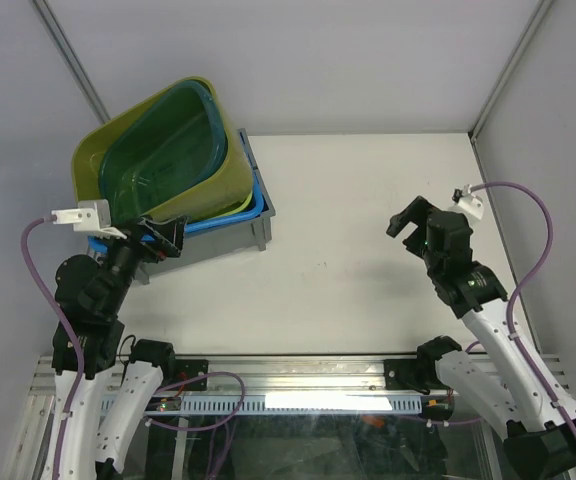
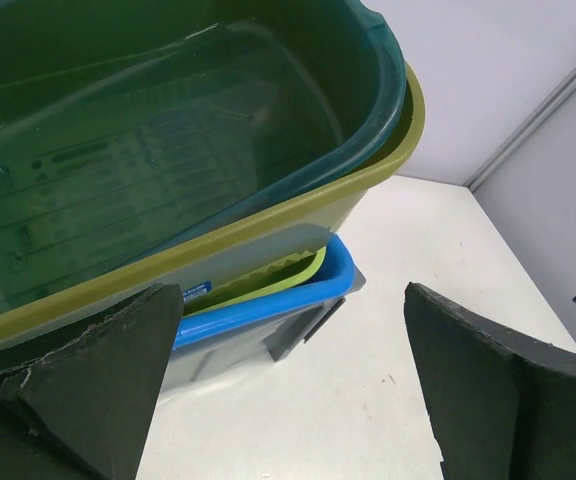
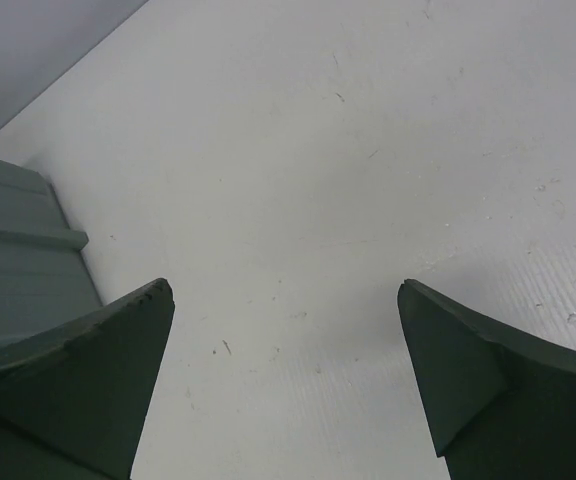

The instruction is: Turn the large container upside down

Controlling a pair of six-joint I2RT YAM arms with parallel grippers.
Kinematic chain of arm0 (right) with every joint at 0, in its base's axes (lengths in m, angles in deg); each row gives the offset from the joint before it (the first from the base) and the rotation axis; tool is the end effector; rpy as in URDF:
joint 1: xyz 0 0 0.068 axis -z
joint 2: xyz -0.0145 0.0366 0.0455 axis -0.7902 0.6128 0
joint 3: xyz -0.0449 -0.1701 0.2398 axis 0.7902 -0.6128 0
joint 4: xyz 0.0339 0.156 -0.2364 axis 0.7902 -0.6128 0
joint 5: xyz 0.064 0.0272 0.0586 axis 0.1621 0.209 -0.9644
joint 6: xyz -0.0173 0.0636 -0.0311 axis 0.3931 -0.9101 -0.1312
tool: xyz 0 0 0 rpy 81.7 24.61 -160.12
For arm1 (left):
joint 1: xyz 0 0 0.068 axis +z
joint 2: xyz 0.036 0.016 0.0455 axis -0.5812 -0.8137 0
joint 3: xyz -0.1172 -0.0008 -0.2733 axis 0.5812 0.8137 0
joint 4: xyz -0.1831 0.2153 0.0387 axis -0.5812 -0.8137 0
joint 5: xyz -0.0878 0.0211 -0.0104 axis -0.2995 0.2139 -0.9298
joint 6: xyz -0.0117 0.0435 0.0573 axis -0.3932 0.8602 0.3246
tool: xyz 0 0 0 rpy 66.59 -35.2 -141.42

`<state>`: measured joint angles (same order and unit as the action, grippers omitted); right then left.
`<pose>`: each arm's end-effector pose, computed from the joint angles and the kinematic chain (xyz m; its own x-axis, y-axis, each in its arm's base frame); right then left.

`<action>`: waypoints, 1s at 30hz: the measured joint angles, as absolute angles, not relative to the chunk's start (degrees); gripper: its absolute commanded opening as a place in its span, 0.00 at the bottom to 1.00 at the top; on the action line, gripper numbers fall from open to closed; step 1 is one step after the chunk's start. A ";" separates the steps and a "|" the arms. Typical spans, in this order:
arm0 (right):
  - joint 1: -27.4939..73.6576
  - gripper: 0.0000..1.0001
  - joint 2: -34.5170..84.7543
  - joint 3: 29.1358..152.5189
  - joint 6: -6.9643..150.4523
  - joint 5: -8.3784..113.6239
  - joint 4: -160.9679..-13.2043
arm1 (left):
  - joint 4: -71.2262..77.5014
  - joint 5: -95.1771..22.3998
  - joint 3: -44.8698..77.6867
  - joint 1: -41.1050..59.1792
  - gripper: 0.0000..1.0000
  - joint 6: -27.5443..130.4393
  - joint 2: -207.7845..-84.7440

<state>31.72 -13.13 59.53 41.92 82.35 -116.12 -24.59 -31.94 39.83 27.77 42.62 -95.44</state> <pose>0.1871 0.0457 0.3159 -0.3624 0.4548 -0.8135 0.2524 0.8881 0.3841 0.1118 -0.0192 0.3959 -0.0936 -0.3383 -0.9364 0.1793 0.9194 -0.3501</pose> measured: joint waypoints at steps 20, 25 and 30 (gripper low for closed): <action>31.72 0.99 -11.49 56.21 37.46 83.62 -116.34 | -30.12 -33.47 25.03 27.83 0.99 41.51 -112.79; 31.72 0.99 -12.24 56.21 37.33 83.60 -116.60 | -31.15 -38.06 14.87 28.09 0.99 41.73 -124.66; 31.72 0.99 -14.66 56.21 36.87 83.55 -117.34 | -33.82 -42.37 2.14 28.09 0.99 43.87 -134.58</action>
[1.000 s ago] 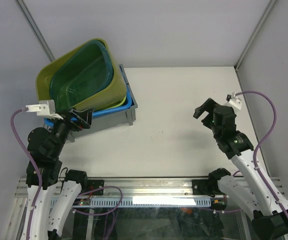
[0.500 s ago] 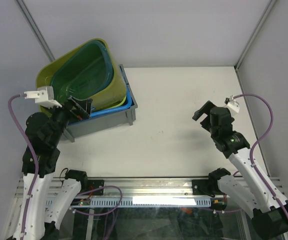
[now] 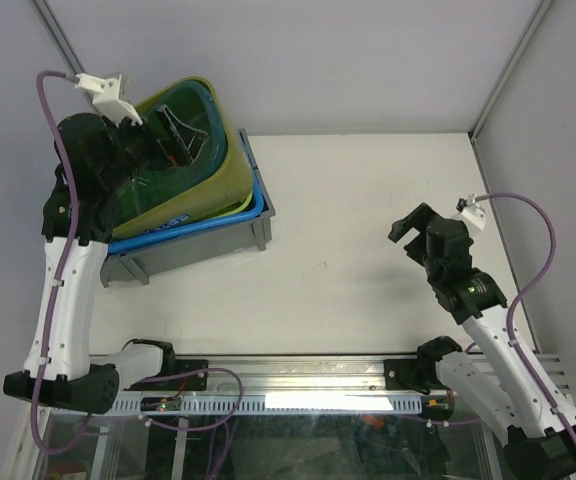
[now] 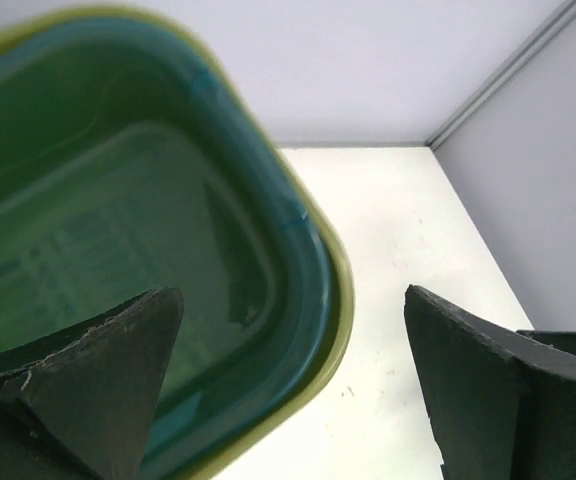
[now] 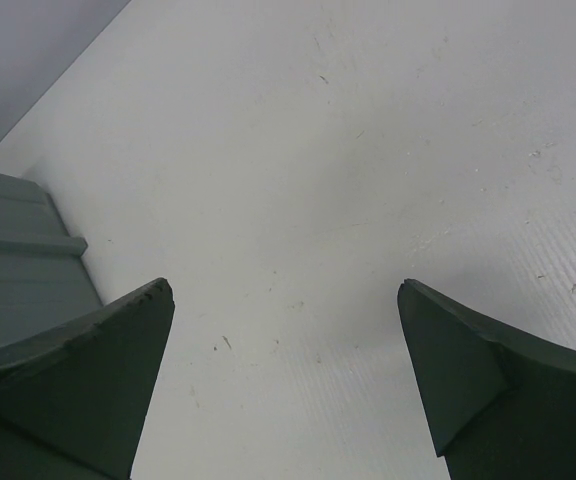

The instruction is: Turn the large container upside down

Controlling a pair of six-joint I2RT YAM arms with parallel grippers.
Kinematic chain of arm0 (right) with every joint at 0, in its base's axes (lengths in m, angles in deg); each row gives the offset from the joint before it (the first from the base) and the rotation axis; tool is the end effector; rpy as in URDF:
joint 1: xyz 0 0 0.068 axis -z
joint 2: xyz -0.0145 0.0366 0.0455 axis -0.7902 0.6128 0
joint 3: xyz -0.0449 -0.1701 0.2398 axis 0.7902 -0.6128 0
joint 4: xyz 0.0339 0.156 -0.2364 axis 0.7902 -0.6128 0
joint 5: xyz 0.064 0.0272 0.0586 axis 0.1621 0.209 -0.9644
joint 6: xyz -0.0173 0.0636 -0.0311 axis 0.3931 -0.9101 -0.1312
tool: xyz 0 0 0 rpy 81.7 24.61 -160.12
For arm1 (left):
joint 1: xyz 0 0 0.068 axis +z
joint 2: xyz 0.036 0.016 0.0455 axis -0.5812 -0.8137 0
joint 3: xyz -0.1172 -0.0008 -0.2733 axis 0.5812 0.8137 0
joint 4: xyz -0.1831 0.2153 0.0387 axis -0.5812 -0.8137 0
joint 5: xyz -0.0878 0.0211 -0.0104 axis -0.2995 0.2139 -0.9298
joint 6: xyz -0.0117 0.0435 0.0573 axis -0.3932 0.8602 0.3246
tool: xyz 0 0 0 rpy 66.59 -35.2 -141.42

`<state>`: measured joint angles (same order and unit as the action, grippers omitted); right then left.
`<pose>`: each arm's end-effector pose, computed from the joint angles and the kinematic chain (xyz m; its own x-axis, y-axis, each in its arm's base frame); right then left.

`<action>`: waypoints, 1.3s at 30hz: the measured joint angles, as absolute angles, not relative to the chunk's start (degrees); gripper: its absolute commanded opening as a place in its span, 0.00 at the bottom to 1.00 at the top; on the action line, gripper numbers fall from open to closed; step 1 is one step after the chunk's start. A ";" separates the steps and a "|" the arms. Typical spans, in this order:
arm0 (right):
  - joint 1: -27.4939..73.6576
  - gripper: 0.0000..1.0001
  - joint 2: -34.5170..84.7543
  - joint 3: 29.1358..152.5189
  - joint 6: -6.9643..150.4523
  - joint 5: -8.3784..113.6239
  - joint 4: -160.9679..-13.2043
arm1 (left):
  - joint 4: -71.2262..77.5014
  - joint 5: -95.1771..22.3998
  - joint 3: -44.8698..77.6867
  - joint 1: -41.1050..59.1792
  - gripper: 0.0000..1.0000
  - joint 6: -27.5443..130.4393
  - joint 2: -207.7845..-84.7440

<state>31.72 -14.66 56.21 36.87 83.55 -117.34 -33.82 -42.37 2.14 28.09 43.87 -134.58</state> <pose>0.1810 0.0421 0.2960 -0.3646 0.5159 -0.7752 0.3187 0.8514 0.4167 0.2438 -0.0468 0.5048 -0.3165 -0.2793 -0.9066 0.2755 0.8874 -0.3696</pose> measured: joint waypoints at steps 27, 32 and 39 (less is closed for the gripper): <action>31.72 0.99 -17.13 56.21 34.40 84.19 -121.52 | -40.57 -49.73 -9.46 24.97 0.47 47.34 -151.61; 31.72 0.99 -16.72 56.23 34.27 83.84 -121.52 | -39.28 -50.83 -9.42 24.66 0.27 47.10 -152.31; 31.72 0.98 -16.76 59.84 34.22 83.36 -124.23 | -41.20 -49.67 -12.08 24.64 0.00 46.84 -152.07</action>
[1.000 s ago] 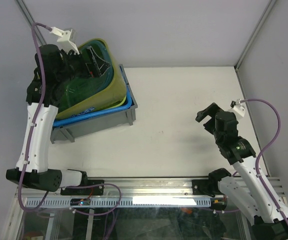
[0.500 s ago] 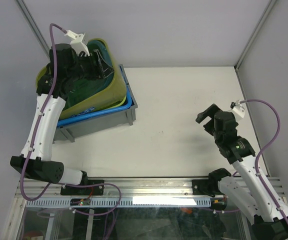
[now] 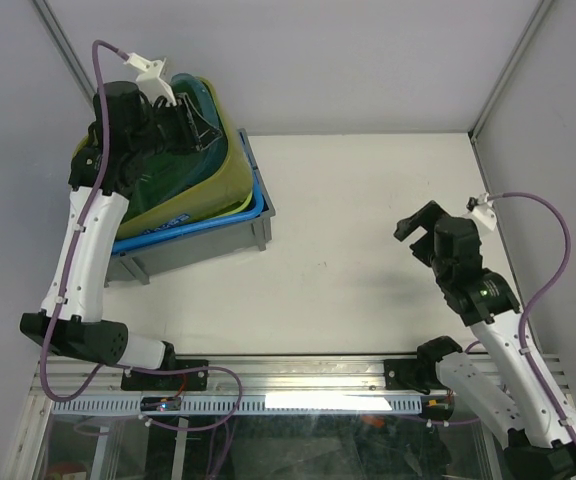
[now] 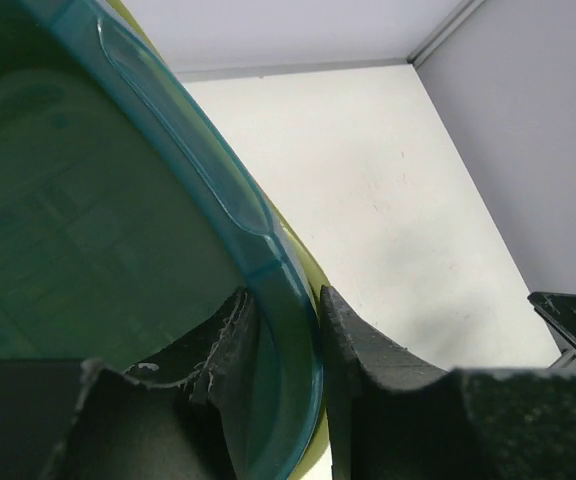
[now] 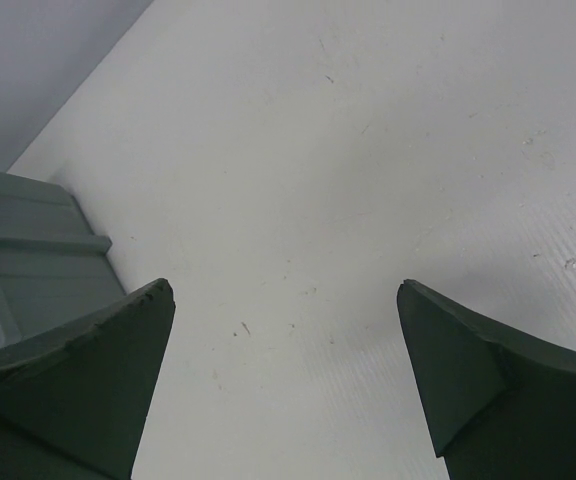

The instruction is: Turn the large container upside down

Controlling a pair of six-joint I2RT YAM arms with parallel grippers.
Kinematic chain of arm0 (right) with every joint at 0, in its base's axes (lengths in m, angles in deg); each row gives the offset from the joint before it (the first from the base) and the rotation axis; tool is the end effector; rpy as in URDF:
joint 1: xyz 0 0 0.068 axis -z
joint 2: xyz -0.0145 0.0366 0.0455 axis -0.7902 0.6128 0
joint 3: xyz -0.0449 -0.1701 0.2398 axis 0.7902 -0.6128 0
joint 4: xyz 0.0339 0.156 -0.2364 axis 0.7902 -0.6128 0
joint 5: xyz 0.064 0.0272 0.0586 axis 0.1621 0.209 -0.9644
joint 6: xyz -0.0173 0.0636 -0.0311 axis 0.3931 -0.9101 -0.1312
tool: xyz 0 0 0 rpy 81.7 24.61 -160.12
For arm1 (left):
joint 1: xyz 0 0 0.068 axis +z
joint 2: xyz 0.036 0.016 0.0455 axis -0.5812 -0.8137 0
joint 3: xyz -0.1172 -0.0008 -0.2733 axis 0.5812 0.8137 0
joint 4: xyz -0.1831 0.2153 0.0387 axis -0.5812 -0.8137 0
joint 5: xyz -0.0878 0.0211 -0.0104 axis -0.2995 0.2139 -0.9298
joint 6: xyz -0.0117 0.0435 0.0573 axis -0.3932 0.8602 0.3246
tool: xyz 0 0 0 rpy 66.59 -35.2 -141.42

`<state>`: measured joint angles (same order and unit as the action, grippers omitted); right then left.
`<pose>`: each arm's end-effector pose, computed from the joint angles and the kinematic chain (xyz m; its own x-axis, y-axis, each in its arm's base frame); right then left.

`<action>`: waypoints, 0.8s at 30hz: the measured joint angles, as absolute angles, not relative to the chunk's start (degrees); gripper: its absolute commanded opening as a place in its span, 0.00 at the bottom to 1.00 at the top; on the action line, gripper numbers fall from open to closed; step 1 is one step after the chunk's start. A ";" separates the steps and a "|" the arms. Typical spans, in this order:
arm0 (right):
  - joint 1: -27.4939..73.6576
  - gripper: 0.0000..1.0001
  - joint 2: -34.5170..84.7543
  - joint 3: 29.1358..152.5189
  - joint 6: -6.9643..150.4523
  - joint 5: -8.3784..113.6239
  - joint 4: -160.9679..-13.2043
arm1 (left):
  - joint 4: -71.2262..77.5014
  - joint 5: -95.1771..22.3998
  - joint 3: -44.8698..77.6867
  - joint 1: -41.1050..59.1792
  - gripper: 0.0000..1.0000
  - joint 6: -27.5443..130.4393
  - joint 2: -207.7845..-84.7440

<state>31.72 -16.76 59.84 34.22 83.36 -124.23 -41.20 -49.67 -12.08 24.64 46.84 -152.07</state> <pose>0.1665 0.0369 0.3124 -0.3658 0.5495 -0.7511 0.3416 0.8300 0.4409 0.3208 -0.0843 0.4955 -0.5069 -0.1663 -0.8458 0.3821 0.8362 -0.3935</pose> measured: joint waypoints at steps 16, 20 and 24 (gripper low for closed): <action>31.72 0.98 -28.06 64.93 39.88 76.03 -118.35 | -33.40 -55.57 -17.29 24.62 0.00 41.95 -141.66; 31.72 0.98 -28.63 64.45 41.54 71.75 -115.79 | -31.11 -56.77 -17.40 24.64 0.00 40.92 -141.36; 31.72 0.99 -27.87 64.49 43.29 65.08 -112.14 | -27.61 -58.15 -16.78 24.64 0.00 37.84 -141.20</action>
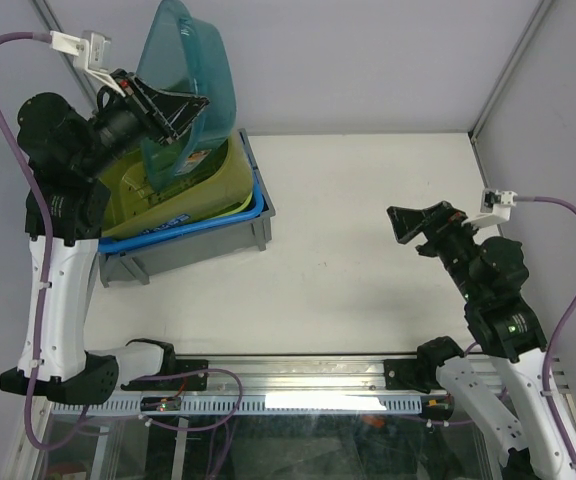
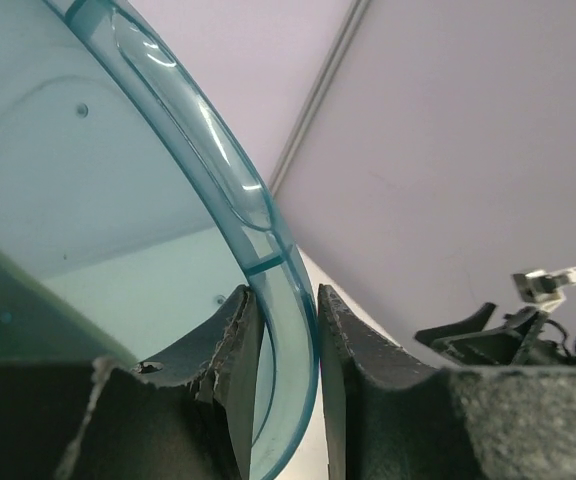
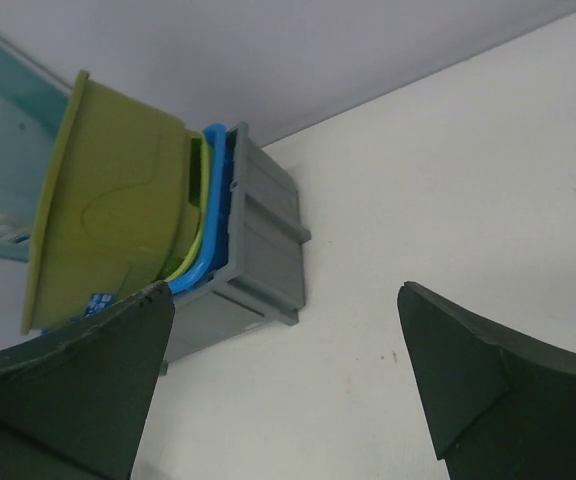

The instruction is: Turn the large container upside down

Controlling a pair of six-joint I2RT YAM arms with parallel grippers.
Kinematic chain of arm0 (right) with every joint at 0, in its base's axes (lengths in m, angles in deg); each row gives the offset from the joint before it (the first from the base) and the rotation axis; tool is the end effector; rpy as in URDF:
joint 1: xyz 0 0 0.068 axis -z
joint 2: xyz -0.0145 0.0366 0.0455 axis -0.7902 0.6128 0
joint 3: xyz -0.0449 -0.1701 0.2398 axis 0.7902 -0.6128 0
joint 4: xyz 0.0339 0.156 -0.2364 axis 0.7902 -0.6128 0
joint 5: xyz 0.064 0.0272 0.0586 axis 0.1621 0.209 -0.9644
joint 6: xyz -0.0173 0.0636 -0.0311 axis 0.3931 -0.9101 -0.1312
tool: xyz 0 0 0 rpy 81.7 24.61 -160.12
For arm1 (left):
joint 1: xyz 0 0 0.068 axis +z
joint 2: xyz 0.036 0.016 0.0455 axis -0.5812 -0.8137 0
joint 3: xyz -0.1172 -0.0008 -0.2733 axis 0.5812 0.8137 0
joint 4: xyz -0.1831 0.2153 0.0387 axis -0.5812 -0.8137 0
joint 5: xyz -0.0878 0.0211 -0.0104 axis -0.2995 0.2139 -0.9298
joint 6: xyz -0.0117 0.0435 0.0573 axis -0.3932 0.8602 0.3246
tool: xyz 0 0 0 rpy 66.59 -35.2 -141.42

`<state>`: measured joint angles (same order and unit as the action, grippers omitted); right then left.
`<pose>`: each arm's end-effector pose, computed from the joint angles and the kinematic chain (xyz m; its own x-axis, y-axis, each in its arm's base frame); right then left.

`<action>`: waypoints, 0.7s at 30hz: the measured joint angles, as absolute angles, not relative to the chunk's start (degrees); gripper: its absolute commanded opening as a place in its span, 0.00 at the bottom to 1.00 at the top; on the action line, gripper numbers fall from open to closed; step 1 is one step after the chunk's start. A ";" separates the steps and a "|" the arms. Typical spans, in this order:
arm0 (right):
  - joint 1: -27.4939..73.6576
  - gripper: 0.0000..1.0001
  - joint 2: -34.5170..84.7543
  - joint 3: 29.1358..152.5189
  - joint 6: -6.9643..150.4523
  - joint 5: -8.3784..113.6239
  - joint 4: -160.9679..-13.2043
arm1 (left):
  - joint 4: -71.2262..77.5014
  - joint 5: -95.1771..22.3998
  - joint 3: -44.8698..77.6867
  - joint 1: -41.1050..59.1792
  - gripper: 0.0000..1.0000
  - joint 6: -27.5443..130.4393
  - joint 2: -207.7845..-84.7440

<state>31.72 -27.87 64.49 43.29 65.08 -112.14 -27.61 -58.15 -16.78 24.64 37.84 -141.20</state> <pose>0.1227 0.0405 0.3930 -0.2153 0.5337 -0.8178 -0.1789 0.8017 0.5703 0.2254 -0.0742 0.6043 -0.1788 -0.3407 -0.9230 0.6363 0.6755 -0.3726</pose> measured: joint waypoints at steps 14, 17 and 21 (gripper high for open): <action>31.72 0.99 -23.14 68.80 43.58 50.05 -104.18 | -2.56 -64.60 -20.70 24.60 0.00 18.95 -146.04; 31.72 0.99 -24.85 68.82 43.73 49.94 -104.16 | 2.09 -66.41 -25.90 23.70 0.00 16.18 -148.57; 31.72 0.99 -26.09 70.46 46.02 51.12 -107.00 | 7.60 -68.97 -27.87 21.87 0.00 13.36 -149.38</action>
